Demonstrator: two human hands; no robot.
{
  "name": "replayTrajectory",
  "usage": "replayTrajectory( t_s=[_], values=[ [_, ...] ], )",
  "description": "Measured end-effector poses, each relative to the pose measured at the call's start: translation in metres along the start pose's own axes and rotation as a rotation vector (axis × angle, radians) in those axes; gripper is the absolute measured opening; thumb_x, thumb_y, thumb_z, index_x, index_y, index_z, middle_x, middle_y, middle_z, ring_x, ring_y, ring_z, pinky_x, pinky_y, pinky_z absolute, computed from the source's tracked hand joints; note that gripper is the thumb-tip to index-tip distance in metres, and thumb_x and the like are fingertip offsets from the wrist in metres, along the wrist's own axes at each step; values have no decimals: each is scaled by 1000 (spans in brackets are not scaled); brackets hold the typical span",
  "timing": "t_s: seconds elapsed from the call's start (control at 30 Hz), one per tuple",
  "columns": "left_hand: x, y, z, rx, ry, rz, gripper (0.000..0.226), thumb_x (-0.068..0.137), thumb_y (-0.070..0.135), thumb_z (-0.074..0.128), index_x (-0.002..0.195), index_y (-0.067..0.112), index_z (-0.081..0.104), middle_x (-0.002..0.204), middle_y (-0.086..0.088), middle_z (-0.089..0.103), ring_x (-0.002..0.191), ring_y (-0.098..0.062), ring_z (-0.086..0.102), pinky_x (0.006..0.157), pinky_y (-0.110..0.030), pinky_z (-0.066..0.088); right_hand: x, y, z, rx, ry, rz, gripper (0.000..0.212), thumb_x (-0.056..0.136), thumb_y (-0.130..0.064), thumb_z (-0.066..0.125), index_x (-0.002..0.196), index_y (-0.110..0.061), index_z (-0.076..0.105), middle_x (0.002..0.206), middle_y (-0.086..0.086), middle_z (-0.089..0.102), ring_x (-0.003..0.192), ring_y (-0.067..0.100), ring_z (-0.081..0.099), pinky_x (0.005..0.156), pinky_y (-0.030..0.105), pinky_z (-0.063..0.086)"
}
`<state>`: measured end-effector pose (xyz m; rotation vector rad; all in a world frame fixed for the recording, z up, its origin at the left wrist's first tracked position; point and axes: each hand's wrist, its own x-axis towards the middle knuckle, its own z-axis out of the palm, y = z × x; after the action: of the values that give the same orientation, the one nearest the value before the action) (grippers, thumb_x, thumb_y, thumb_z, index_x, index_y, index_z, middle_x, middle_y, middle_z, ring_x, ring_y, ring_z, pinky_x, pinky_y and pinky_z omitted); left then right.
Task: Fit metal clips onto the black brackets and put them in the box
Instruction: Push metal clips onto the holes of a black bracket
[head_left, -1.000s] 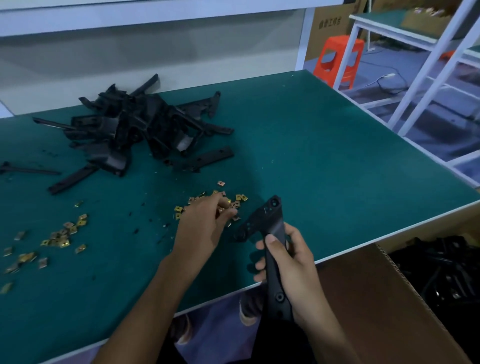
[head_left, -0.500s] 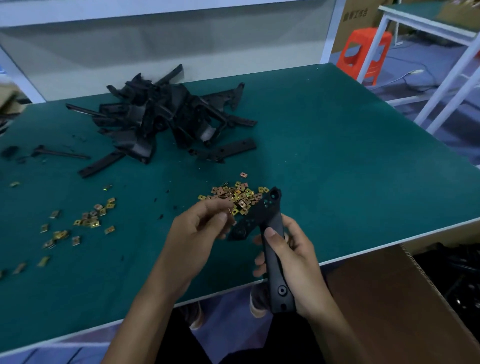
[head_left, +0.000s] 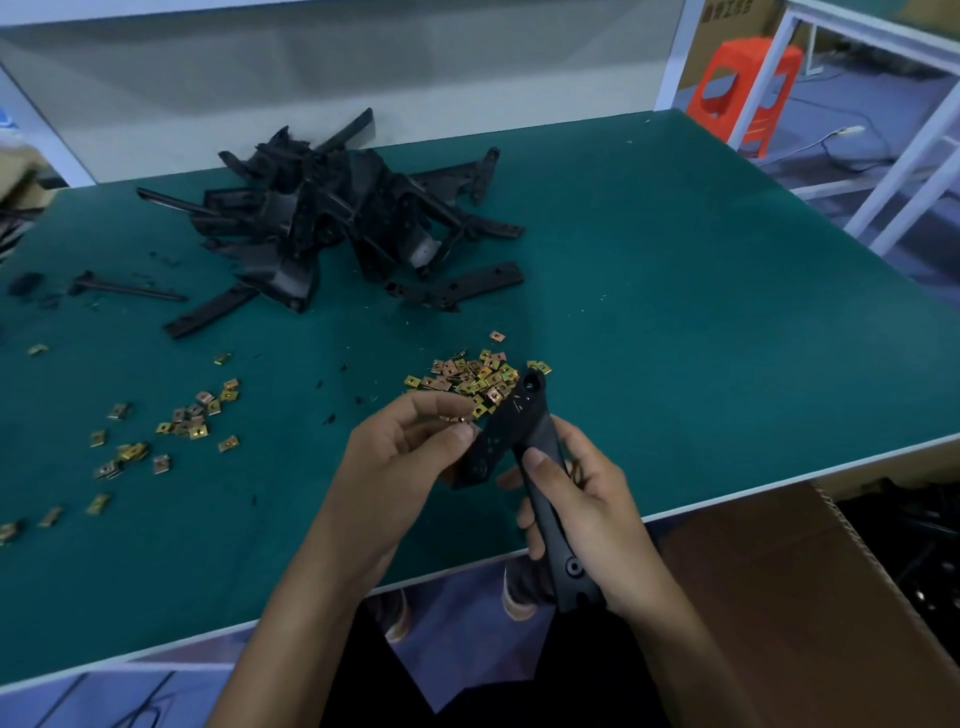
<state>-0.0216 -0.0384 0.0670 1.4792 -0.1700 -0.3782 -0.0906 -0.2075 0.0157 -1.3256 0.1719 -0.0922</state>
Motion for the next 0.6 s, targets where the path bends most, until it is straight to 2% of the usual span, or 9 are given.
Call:
replayTrajectory(
  t_s=[0.2,0.4,0.6],
  values=[
    [1,9,-8,67,-38,-87,19,76,22,73,95,25,74,83,-10,75,74,-17,69,67,-24,55,0,1,-1,-98,-34,-20,33,101,-30,58,133,-38,59,87,13,74,46,22,56,45,28,48],
    [5,20,-21,207,-163,-139,24,86,5,75,100,25,72,77,-8,74,69,-16,68,64,-22,54,0,1,-1,-228,-45,-22,37,106,-21,54,131,-48,57,85,10,73,49,22,58,48,33,51],
    [15,31,-25,295,-370,-305,39,72,17,79,110,23,72,77,-12,72,70,-18,67,66,-24,54,0,-5,1,-349,-79,-22,38,106,-22,56,129,-51,52,81,7,73,49,14,61,48,29,50]
  ],
)
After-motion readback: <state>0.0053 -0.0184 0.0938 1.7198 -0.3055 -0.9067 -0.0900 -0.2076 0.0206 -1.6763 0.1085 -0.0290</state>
